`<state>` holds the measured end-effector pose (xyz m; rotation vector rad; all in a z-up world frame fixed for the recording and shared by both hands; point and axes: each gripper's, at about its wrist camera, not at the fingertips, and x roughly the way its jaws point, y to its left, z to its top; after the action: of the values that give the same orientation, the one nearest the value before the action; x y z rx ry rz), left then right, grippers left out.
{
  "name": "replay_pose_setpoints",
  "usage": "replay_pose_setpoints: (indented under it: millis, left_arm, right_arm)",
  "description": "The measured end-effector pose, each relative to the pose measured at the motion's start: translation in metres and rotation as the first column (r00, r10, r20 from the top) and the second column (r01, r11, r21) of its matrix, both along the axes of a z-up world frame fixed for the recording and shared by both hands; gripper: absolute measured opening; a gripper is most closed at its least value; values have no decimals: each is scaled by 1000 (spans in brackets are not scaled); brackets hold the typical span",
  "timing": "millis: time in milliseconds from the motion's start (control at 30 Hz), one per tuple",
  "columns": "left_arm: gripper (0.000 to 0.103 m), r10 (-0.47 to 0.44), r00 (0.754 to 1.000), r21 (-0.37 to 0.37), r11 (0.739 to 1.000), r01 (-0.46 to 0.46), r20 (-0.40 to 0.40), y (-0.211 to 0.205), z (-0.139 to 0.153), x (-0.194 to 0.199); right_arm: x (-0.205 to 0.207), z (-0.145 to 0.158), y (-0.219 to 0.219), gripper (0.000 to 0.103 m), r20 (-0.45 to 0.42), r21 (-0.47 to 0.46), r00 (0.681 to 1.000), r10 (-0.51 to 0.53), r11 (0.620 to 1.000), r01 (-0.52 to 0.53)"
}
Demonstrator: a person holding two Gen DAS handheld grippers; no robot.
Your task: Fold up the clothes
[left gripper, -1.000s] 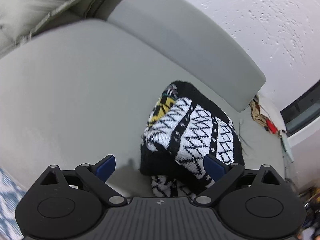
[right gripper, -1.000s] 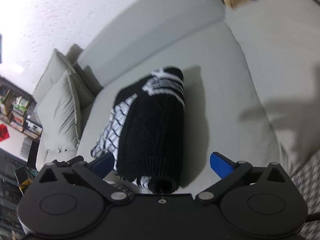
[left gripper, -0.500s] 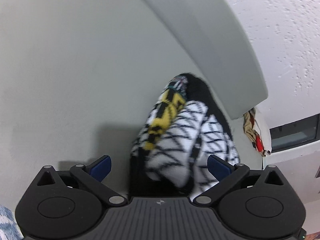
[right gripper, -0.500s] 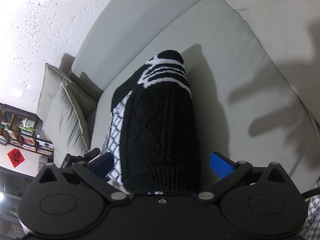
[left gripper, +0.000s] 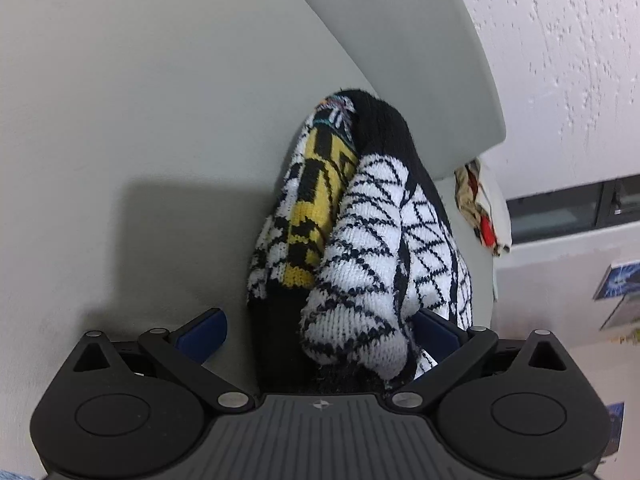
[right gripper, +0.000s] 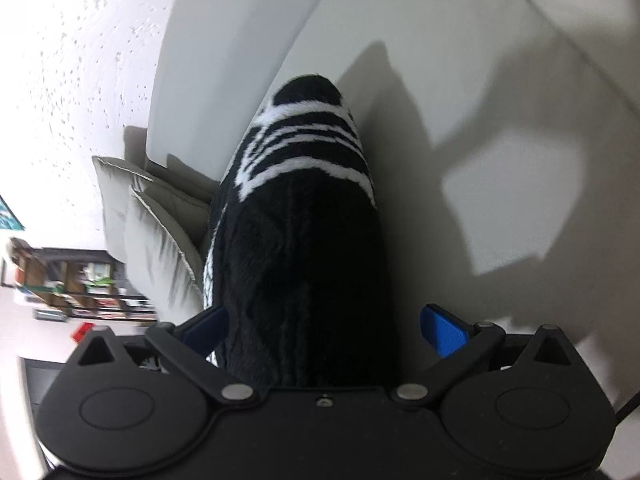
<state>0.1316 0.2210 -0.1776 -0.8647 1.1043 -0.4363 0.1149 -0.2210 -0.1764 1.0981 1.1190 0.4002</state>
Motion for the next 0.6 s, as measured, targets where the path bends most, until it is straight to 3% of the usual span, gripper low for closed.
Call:
replay_pose_setpoints:
  millis: [233, 300, 333, 367, 467, 600]
  left_arm:
    - [101, -34, 999, -46, 998, 34, 7, -17, -9, 15]
    - [93, -23, 1000, -76, 997, 24, 17, -16, -12, 12]
    - [82, -16, 1000, -95, 995, 18, 21, -15, -14, 9]
    - [76, -9, 1000, -112, 994, 12, 23, -14, -15, 7]
    - [62, 10, 1000, -130, 991, -7, 26, -12, -12, -1]
    - [56, 0, 999, -106, 994, 5, 51, -23, 5, -8]
  right_arm:
    - [24, -10, 14, 103, 31, 32, 999, 29, 999, -30]
    - [27, -10, 20, 103, 40, 16, 999, 18, 1000, -19]
    - [29, -10, 23, 103, 45, 7, 999, 12, 1000, -12]
    - [31, -10, 26, 92, 50, -2, 999, 6, 1000, -6]
    - [27, 0, 33, 71, 77, -50, 997, -2, 999, 6]
    - [17, 21, 32, 61, 131, -91, 991, -28, 995, 40]
